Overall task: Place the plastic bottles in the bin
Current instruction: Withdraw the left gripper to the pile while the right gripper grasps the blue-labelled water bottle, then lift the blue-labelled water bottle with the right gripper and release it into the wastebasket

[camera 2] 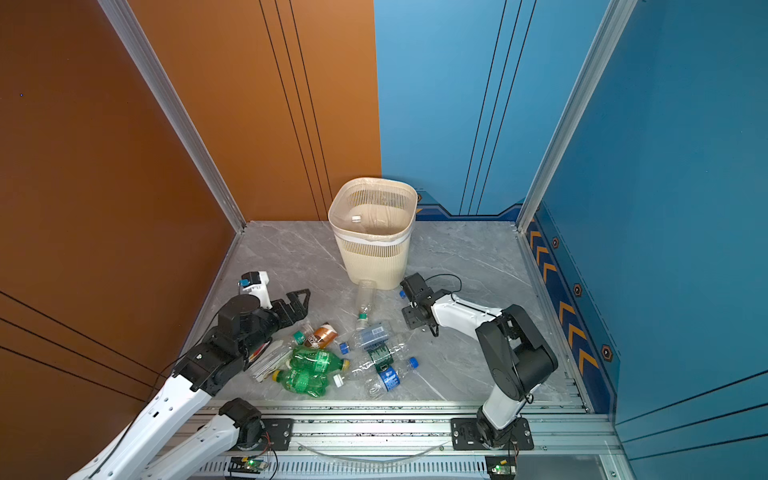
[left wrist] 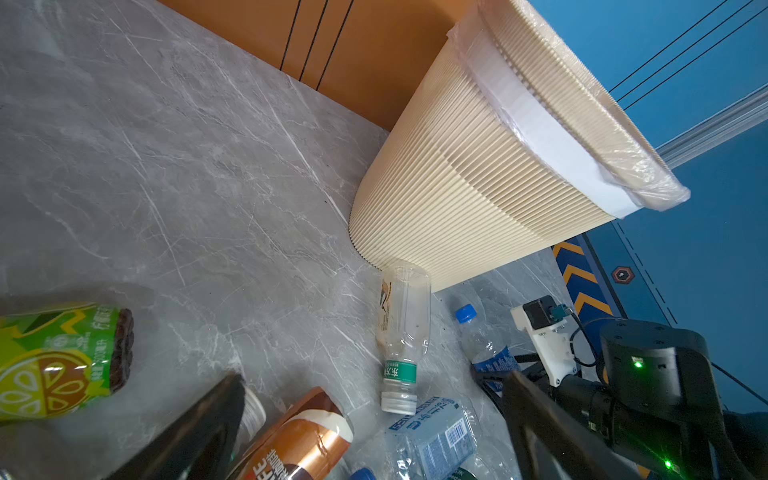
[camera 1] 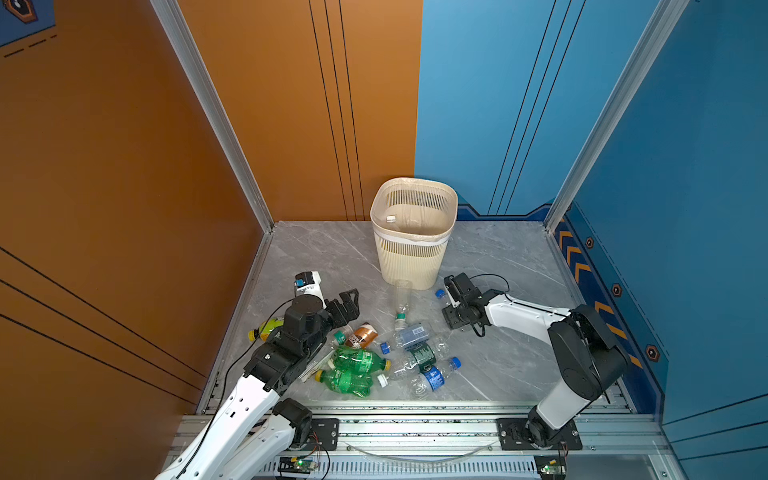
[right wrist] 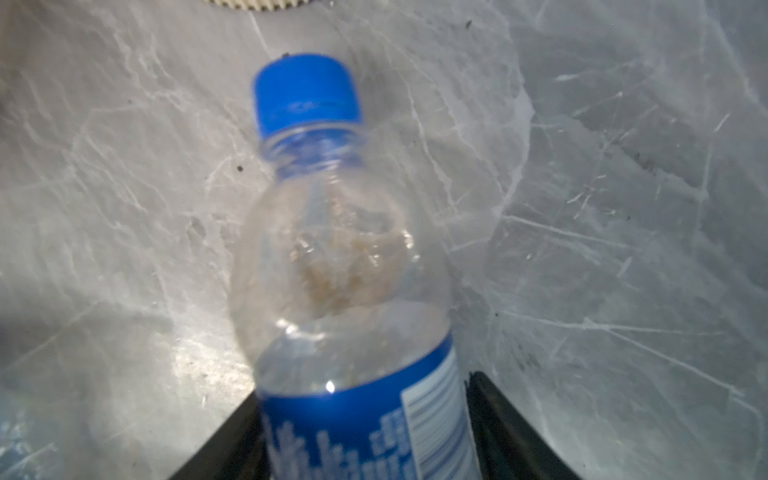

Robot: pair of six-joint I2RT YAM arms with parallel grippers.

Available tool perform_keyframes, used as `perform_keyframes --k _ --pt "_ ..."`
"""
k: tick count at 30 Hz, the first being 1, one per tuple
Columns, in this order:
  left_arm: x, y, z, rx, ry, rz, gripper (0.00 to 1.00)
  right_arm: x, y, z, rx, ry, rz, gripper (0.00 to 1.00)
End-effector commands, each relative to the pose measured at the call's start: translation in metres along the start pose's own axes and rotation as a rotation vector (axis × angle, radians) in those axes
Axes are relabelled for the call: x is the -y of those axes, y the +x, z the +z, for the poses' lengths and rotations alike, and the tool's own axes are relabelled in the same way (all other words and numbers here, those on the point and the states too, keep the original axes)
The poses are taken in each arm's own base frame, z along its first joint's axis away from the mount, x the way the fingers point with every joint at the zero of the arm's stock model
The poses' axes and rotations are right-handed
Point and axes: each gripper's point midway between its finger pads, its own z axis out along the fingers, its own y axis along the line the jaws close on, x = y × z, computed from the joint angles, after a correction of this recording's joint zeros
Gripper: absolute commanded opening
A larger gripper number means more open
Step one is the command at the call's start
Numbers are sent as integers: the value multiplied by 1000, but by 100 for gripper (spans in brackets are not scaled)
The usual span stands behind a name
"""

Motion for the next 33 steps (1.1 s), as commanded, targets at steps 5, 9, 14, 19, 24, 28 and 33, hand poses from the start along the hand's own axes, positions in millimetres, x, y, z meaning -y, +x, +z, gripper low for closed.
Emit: perform_keyframes --k 5,9,14,19,24,28,33 --pt "-12 9 2 -24 -28 -19 98 17 -26 -46 120 12 88 57" --pt "-18 14 3 -32 -34 -33 98 26 -38 -89 212 -4 156 55" --pt "-24 20 2 -44 -44 -38 98 39 -67 -168 425 -49 290 55" --pt "-31 26 0 -48 -52 -51 98 46 -102 -241 634 -120 405 55" --pt "-36 28 -5 -48 -55 -63 98 36 -155 -289 782 -167 422 55" --pt "-38 29 -8 -45 -56 -70 98 16 -207 -305 853 -223 408 55" --pt "-40 30 -11 -46 -60 -76 98 -5 -266 -295 883 -244 396 55"
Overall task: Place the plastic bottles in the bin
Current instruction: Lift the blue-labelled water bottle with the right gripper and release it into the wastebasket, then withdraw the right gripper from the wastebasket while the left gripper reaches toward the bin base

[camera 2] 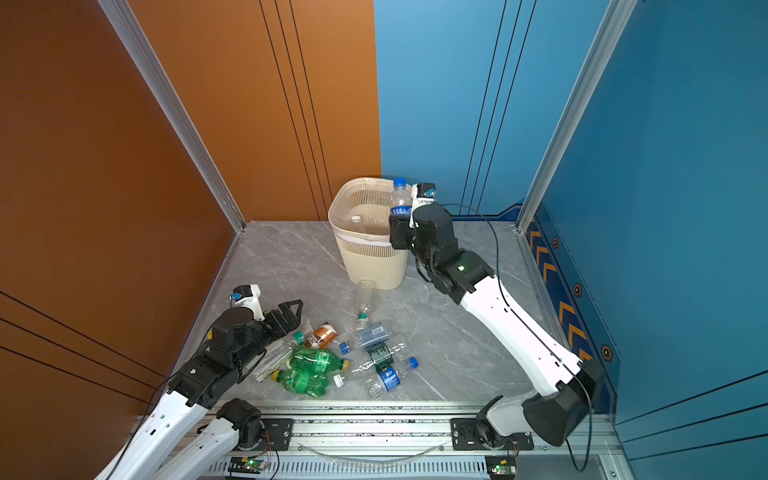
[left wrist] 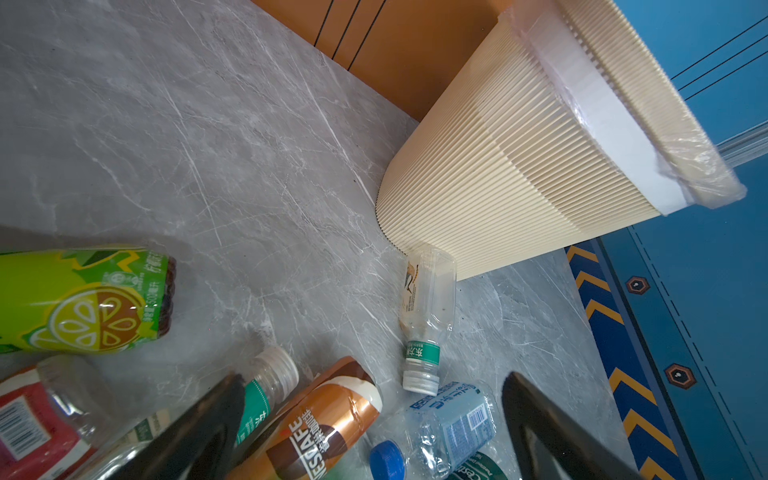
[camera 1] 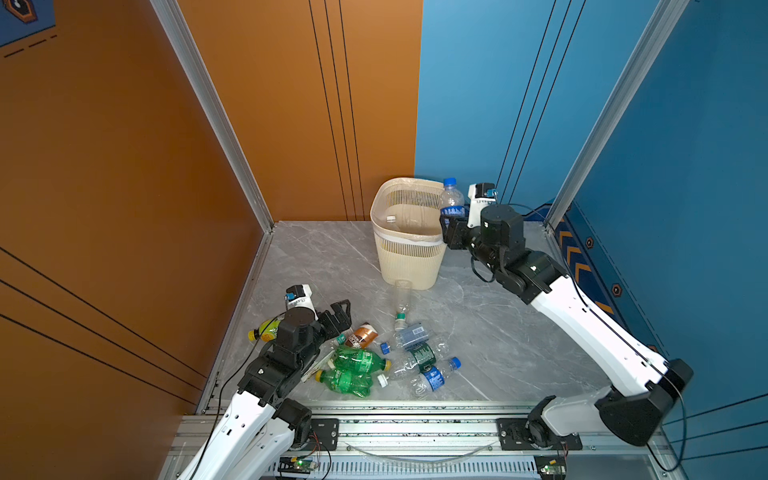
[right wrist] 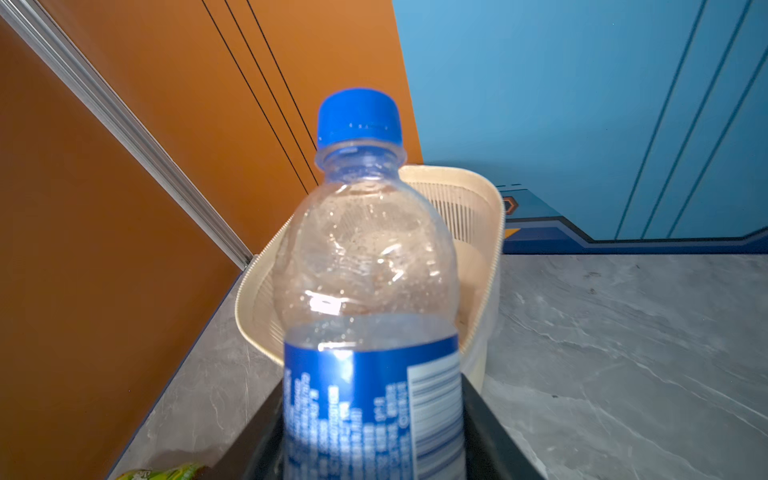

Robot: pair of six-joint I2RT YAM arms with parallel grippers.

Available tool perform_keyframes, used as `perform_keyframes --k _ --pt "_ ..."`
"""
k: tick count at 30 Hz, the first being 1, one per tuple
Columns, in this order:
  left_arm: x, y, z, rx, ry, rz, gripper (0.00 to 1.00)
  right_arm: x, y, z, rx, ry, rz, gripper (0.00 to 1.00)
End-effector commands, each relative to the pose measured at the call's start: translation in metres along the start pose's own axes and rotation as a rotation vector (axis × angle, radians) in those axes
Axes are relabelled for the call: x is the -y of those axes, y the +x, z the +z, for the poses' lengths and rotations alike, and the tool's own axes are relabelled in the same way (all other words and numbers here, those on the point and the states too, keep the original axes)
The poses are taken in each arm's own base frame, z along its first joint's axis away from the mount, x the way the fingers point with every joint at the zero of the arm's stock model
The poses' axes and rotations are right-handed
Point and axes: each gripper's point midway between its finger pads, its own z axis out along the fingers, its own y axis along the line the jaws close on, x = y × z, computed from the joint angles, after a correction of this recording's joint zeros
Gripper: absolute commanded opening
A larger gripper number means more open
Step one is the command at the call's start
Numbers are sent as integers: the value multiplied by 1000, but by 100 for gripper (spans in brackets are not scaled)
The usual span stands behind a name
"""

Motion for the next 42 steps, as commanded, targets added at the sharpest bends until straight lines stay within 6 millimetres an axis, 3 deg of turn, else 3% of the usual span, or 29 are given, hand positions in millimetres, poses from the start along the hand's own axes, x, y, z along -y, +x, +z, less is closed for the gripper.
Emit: perform_keyframes --k 1,7,14,17,21,23,26,29,31,34,36,39,42 --pt "-8 9 -1 -30 -15 -9 98 -17 -17 34 38 -13 10 55" --pt "-9 11 -1 -37 -14 -22 98 -29 -20 86 21 -13 -12 55" --pt "-10 10 -4 -29 -14 -26 98 -20 -13 109 -1 25 -20 56" --pt "-11 10 -4 -30 -17 -28 98 -16 -9 113 -9 38 -15 64" --pt "-10 9 -4 -29 -16 -28 98 -9 -5 109 -25 63 -9 90" --pt "-10 8 -3 -28 -14 -30 98 -5 -9 98 -9 73 -6 98" --pt "-8 9 1 -33 -11 -32 98 -1 -24 67 50 51 10 100" --pt "-6 10 7 -46 -10 -30 98 10 -12 32 40 46 -4 100" --pt "-5 12 11 -61 -11 -28 98 21 7 5 28 43 -15 100" --pt "-4 17 17 -82 -10 -31 98 49 51 -34 -5 85 -5 100" --pt "-3 19 21 -95 -8 -34 98 78 85 -58 -38 152 28 100" --pt "-1 23 26 -115 -9 -33 98 113 133 -83 -90 222 82 100" --pt "2 26 30 -125 -6 -28 98 128 152 -95 -119 252 94 100"
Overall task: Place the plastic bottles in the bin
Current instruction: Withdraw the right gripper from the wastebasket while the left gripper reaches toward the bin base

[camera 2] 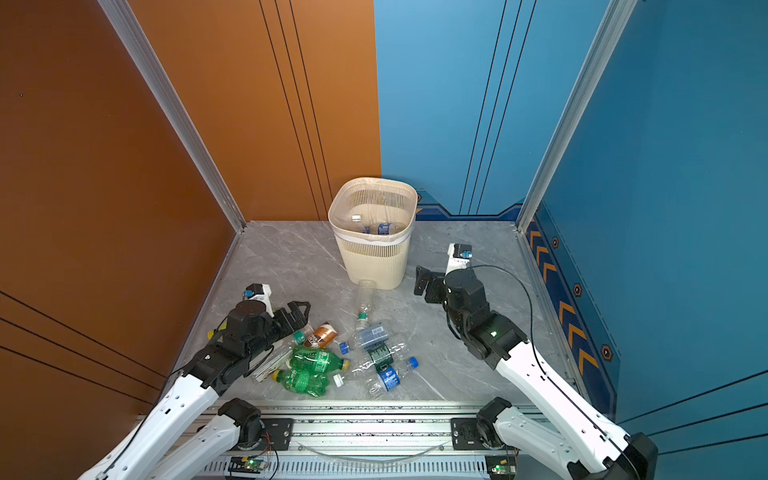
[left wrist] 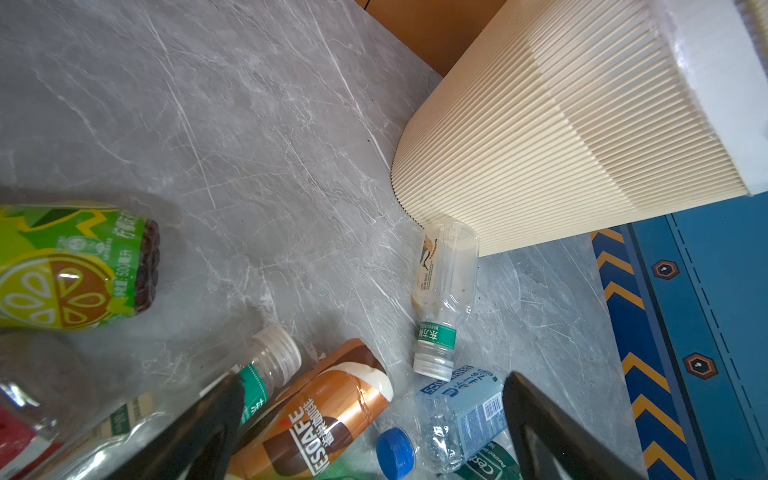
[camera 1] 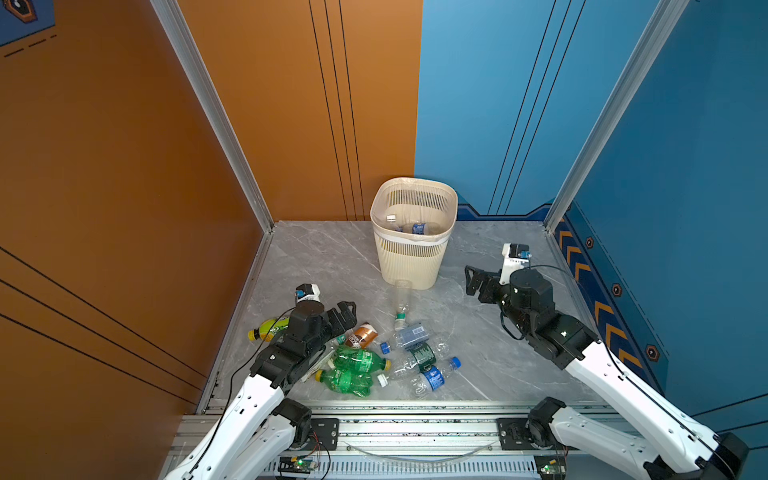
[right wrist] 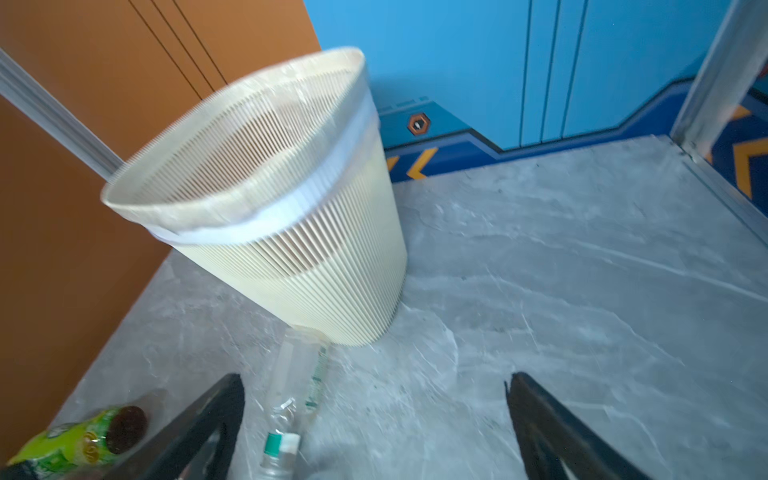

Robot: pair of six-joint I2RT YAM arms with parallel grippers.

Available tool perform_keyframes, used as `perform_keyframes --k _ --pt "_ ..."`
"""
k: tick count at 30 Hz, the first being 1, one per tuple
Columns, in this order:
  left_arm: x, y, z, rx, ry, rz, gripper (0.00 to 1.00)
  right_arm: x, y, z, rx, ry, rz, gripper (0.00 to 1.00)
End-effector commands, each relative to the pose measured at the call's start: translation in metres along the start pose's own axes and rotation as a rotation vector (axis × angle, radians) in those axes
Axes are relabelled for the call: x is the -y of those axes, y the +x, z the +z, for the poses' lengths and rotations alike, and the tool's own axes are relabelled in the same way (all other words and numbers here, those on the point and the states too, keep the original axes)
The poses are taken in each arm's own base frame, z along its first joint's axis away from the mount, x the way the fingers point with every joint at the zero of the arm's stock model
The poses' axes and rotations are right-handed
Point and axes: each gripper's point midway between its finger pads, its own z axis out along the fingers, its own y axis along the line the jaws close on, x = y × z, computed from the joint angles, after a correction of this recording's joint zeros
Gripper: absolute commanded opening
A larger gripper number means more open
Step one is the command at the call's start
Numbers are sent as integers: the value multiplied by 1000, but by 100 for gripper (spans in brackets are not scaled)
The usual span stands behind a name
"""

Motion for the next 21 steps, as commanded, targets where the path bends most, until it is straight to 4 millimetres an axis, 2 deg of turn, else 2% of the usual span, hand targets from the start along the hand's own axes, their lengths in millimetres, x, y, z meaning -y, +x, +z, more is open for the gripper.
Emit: perform_keyframes --k 1,5,11,17,20,21 --pt "9 3 4 -11 31 0 99 27 24 -3 -48 92 36 100" --pt "18 2 10 -24 23 23 99 31 25 -4 -57 111 32 100" --pt "53 11 36 -106 6 143 98 33 28 -2 -63 122 36 100" --pt "89 35 72 -219 -52 312 98 40 30 -6 -62 137 45 100" --pt "98 52 90 -269 -75 362 97 43 31 -7 -62 137 53 100" --pt "105 51 94 -270 -70 369 98 44 31 -8 -63 138 54 100"
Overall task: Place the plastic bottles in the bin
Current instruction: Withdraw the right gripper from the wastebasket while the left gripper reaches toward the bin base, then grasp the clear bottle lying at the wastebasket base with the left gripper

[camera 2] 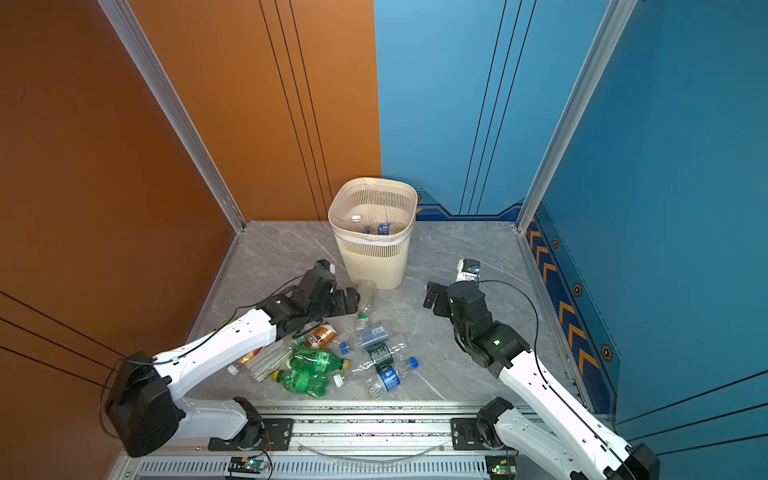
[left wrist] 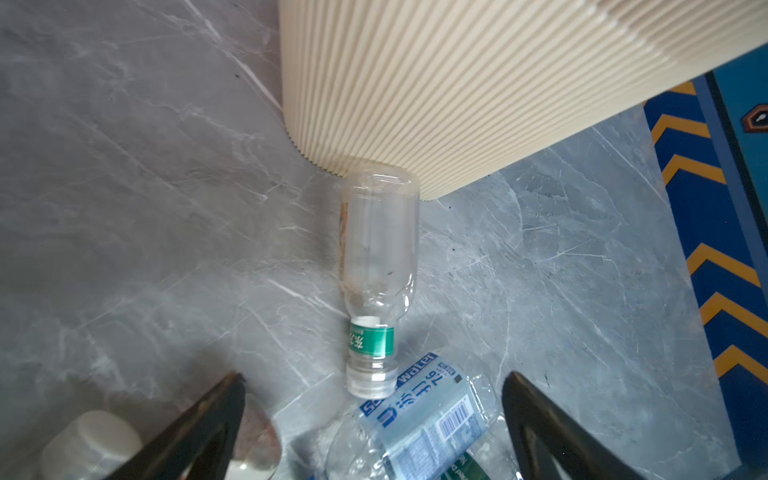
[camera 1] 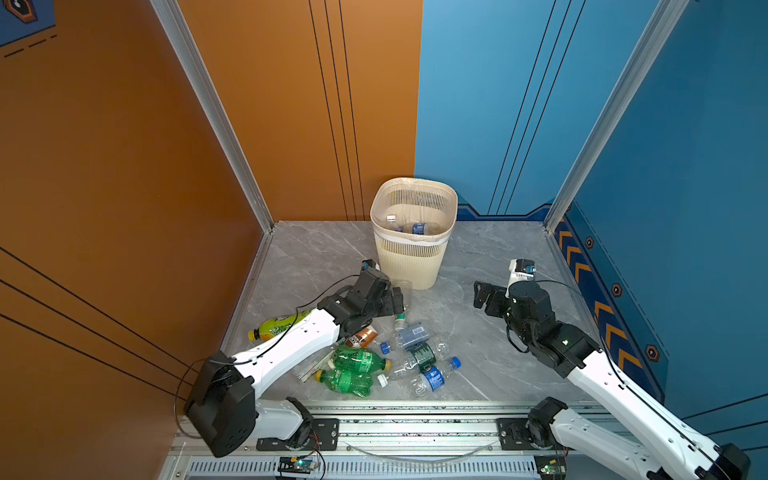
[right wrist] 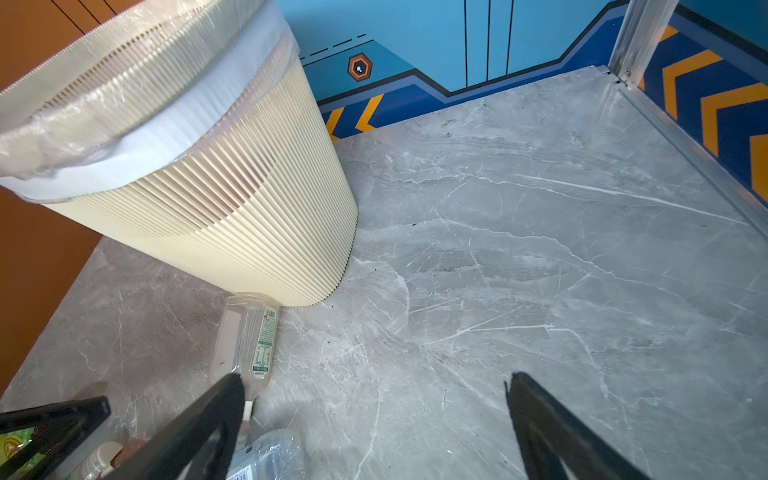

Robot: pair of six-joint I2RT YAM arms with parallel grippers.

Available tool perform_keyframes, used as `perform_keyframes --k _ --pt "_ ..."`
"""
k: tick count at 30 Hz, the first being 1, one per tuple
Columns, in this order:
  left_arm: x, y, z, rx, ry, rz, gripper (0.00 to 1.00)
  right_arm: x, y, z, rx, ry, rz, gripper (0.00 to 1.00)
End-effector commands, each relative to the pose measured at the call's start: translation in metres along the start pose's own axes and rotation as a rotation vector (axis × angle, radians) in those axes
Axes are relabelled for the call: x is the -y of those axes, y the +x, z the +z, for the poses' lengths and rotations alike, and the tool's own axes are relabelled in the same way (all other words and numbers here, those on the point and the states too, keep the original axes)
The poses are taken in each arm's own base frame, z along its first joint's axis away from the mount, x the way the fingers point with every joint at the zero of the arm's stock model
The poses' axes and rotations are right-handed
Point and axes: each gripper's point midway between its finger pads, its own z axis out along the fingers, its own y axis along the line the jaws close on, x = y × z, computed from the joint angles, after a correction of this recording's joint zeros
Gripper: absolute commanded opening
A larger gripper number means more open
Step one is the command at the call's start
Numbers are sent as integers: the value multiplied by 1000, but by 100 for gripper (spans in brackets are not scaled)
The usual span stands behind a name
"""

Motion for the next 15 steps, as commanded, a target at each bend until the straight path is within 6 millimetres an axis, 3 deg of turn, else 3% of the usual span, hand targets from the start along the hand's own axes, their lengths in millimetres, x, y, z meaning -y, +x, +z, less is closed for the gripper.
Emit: perform_keyframes --k 1,11,15 --pt "6 2 13 -30 -59 76 97 13 6 -2 -10 39 10 100" --pt "11 18 72 -130 -141 119 96 24 10 -3 -9 49 39 100" --pt "8 24 89 -166 -172 128 91 26 11 -3 -11 49 46 100"
